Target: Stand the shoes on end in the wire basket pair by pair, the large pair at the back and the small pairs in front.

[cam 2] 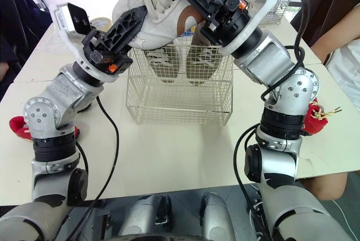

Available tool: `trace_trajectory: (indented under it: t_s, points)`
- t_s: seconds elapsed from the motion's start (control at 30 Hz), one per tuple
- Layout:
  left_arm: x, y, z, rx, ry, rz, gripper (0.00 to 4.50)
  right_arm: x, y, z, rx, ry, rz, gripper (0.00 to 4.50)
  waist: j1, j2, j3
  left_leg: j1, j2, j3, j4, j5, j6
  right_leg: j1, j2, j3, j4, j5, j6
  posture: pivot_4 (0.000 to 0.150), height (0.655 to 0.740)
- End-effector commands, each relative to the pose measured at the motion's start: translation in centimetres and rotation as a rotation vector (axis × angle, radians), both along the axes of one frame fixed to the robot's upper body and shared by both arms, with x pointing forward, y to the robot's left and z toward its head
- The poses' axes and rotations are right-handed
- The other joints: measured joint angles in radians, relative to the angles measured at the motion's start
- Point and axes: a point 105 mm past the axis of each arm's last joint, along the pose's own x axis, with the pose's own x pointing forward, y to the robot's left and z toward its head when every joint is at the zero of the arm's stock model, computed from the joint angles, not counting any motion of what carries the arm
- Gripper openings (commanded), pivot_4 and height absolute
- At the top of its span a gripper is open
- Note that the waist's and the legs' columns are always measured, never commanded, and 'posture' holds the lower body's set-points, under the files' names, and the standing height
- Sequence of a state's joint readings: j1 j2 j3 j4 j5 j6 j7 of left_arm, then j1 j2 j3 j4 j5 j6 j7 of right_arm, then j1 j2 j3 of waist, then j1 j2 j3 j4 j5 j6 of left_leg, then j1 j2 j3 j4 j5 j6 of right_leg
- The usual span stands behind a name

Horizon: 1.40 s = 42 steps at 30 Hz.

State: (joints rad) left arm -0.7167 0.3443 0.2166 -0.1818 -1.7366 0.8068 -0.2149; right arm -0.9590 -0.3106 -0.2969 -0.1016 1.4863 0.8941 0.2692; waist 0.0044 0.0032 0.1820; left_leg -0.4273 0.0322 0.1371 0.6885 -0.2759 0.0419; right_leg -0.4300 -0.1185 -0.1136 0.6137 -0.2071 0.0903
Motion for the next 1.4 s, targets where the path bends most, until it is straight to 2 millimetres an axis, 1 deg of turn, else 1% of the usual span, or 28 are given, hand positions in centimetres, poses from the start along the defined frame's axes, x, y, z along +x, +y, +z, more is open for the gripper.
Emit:
trace_trajectory:
  t_s: [0.03, 0.27, 0.43, 0.5, 0.53, 0.63, 0.7, 0.73, 0.8, 0.87, 1.0, 1.13, 1.17, 1.27, 1.4]
  points:
    - [-0.6, 0.1, 0.3, 0.007, -0.03, 0.009, 0.37, -1.2, 0.0, 1.5, 0.018, -0.07, 0.012, 0.87, 0.0, 0.0, 0.0, 0.0, 0.0, 0.0, 0.0, 0.0, 0.0, 0.0, 0.0, 0.0, 0.0, 0.0, 0.0, 0.15, 0.74]
    - [-0.7, 0.2, 0.3, 0.007, -0.037, 0.018, 0.37, -1.4, 0.1, 1.5, 0.001, -0.079, 0.019, 0.87, 0.0, 0.0, 0.0, 0.0, 0.0, 0.0, 0.0, 0.0, 0.0, 0.0, 0.0, 0.0, 0.0, 0.0, 0.0, 0.15, 0.74]
    - [-0.6, 0.3, -0.2, 0.059, -0.043, 0.04, 0.37, -1.3, 0.1, 1.8, -0.012, -0.083, 0.002, 0.87, 0.0, 0.0, 0.0, 0.0, 0.0, 0.0, -0.001, 0.0, 0.0, 0.0, 0.0, 0.0, 0.0, 0.0, 0.0, 0.15, 0.74]
    - [-0.5, 0.5, -0.1, 0.054, -0.033, 0.04, 1.39, -1.2, 0.0, 1.9, -0.02, -0.088, -0.008, 0.87, 0.0, 0.0, 0.0, 0.0, 0.0, 0.0, -0.001, 0.0, 0.0, 0.0, 0.0, 0.0, -0.001, 0.0, 0.0, 0.15, 0.74]
    - [-0.5, 0.6, 0.0, 0.051, -0.033, 0.038, 1.73, -1.2, -0.1, 1.9, -0.022, -0.091, -0.01, 0.87, 0.0, 0.0, 0.0, 0.0, 0.0, 0.0, -0.002, 0.0, 0.0, -0.001, 0.0, 0.0, -0.001, 0.0, 0.0, 0.15, 0.74]
    - [-1.0, 1.2, 0.4, 0.079, -0.067, 0.062, 3.15, -1.3, -0.4, 2.1, -0.07, -0.126, -0.04, 0.87, 0.0, 0.0, 0.0, 0.0, 0.0, 0.0, -0.002, 0.0, 0.0, -0.001, 0.0, 0.0, -0.001, 0.0, 0.0, 0.15, 0.74]
    - [-1.6, 1.7, 0.7, 0.101, -0.091, 0.07, 4.18, -1.3, -0.8, 2.1, -0.126, -0.157, -0.063, 0.87, -0.001, 0.0, 0.0, 0.0, 0.0, 0.0, -0.003, 0.0, 0.0, -0.001, 0.0, 0.0, -0.001, 0.0, 0.0, 0.15, 0.74]
    - [-1.9, 2.1, 0.9, 0.113, -0.104, 0.074, 4.41, -1.3, -1.0, 2.1, -0.164, -0.178, -0.077, 0.87, -0.001, 0.0, 0.0, 0.0, 0.0, 0.0, -0.004, 0.0, 0.0, -0.001, 0.0, 0.0, -0.002, 0.0, 0.0, 0.15, 0.74]
    - [-2.8, 3.4, 1.4, 0.155, -0.133, 0.09, 4.41, -1.2, -2.1, 2.3, -0.286, -0.24, -0.116, 0.87, -0.002, 0.0, 0.001, 0.0, 0.0, 0.0, -0.004, 0.0, 0.0, -0.002, 0.0, 0.0, -0.001, 0.0, 0.0, 0.15, 0.74]
    - [-3.2, 4.7, 1.5, 0.214, -0.144, 0.121, 4.41, -1.1, -3.0, 2.5, -0.426, -0.317, -0.15, 0.87, -0.003, 0.0, 0.001, -0.001, 0.0, 0.001, -0.005, 0.0, 0.0, -0.003, 0.0, 0.0, -0.002, 0.0, 0.0, 0.15, 0.74]
    - [-2.7, 6.6, 1.5, 0.265, -0.131, 0.182, 4.41, -0.2, -4.0, 2.7, -0.647, -0.486, -0.197, 0.87, -0.004, 0.0, 0.001, -0.002, 0.0, 0.001, -0.005, 0.0, 0.0, -0.005, 0.0, 0.001, -0.002, -0.001, 0.0, 0.15, 0.74]
    - [-2.4, 6.7, 1.5, 0.274, -0.139, 0.2, 4.41, 0.3, -4.2, 2.0, -0.833, -0.656, -0.168, 0.87, -0.006, 0.0, 0.002, -0.002, 0.0, 0.001, -0.005, 0.0, -0.001, -0.005, 0.0, 0.001, -0.002, -0.001, 0.0, 0.15, 0.74]
    - [-2.5, 6.6, 1.5, 0.27, -0.144, 0.201, 4.41, 0.3, -4.1, 1.5, -0.876, -0.69, -0.132, 0.87, -0.006, -0.001, 0.002, -0.002, 0.0, 0.001, -0.005, 0.0, -0.001, -0.005, 0.0, 0.001, -0.002, -0.001, 0.0, 0.15, 0.74]
    - [-2.5, 6.3, 1.4, 0.262, -0.153, 0.211, 4.41, 0.3, -3.8, 0.2, -0.941, -0.756, -0.03, 0.87, -0.007, -0.001, 0.002, -0.002, 0.0, 0.001, -0.006, 0.0, -0.001, -0.005, 0.0, 0.001, -0.002, -0.001, 0.0, 0.15, 0.74]
    - [-2.5, 6.1, 1.5, 0.246, -0.159, 0.221, 4.41, 1.2, -3.5, -1.4, -1.032, -0.827, 0.033, 0.87, -0.017, -0.001, 0.002, -0.002, 0.0, 0.001, -0.005, 0.001, -0.003, -0.005, 0.0, 0.0, -0.002, -0.001, 0.001, 0.15, 0.74]
